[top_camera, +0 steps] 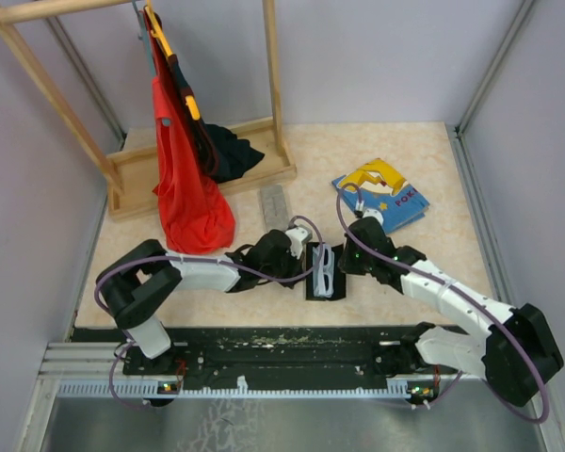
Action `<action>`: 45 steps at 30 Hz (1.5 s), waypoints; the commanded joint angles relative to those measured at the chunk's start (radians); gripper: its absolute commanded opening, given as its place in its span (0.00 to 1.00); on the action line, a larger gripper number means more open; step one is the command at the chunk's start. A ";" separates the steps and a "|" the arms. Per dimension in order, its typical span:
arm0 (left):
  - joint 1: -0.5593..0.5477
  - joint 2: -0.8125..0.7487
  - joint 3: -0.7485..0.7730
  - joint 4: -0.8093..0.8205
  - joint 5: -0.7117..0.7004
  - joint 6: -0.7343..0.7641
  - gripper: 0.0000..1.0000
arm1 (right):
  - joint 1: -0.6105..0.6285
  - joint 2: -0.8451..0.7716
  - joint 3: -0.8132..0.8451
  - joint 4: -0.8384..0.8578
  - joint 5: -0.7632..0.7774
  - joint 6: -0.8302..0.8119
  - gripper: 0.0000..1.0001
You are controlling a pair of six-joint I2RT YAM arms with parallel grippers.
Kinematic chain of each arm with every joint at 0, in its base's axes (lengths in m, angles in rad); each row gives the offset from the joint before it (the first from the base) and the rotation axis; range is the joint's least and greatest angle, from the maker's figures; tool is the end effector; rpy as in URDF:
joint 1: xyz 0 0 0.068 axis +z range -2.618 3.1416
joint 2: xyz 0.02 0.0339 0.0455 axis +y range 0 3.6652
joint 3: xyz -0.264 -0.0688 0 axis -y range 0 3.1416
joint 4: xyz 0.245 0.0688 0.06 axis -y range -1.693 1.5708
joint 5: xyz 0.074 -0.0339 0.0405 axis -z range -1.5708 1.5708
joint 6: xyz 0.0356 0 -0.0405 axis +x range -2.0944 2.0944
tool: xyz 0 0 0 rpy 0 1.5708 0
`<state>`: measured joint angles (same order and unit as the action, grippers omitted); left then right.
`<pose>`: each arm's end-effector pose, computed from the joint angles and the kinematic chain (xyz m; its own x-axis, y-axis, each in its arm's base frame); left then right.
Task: Organize the sunglasses
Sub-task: Adjust the sunglasses in the sunglasses case.
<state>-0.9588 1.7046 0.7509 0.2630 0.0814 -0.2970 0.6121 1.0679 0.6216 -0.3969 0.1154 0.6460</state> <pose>0.1874 -0.2720 0.1403 -0.5993 0.3461 -0.7219 0.7074 0.6511 -0.2751 0.1762 0.1187 0.2115 -0.7939 0.1733 -0.5828 -0.0378 0.9426 0.3317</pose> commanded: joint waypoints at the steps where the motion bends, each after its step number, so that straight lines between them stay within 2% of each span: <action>1: -0.012 0.036 -0.001 -0.038 0.040 0.012 0.00 | -0.006 0.041 0.014 0.039 -0.031 -0.020 0.00; 6: -0.011 0.042 -0.004 -0.024 0.050 0.017 0.00 | -0.006 0.129 0.023 0.067 -0.068 -0.043 0.00; 21: -0.013 0.053 0.010 -0.023 0.061 0.021 0.00 | -0.005 0.296 0.062 0.151 -0.044 -0.075 0.00; 32: -0.013 0.055 0.015 -0.025 0.053 0.022 0.00 | -0.004 0.302 0.085 0.144 0.014 -0.096 0.00; 45: -0.012 0.078 0.041 -0.039 0.046 0.024 0.00 | 0.018 0.357 0.092 0.204 -0.097 -0.108 0.00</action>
<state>-0.9607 1.7390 0.7795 0.2798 0.1257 -0.2901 0.6144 1.4040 0.6647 -0.2638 0.0692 0.5415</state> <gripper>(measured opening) 0.005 0.004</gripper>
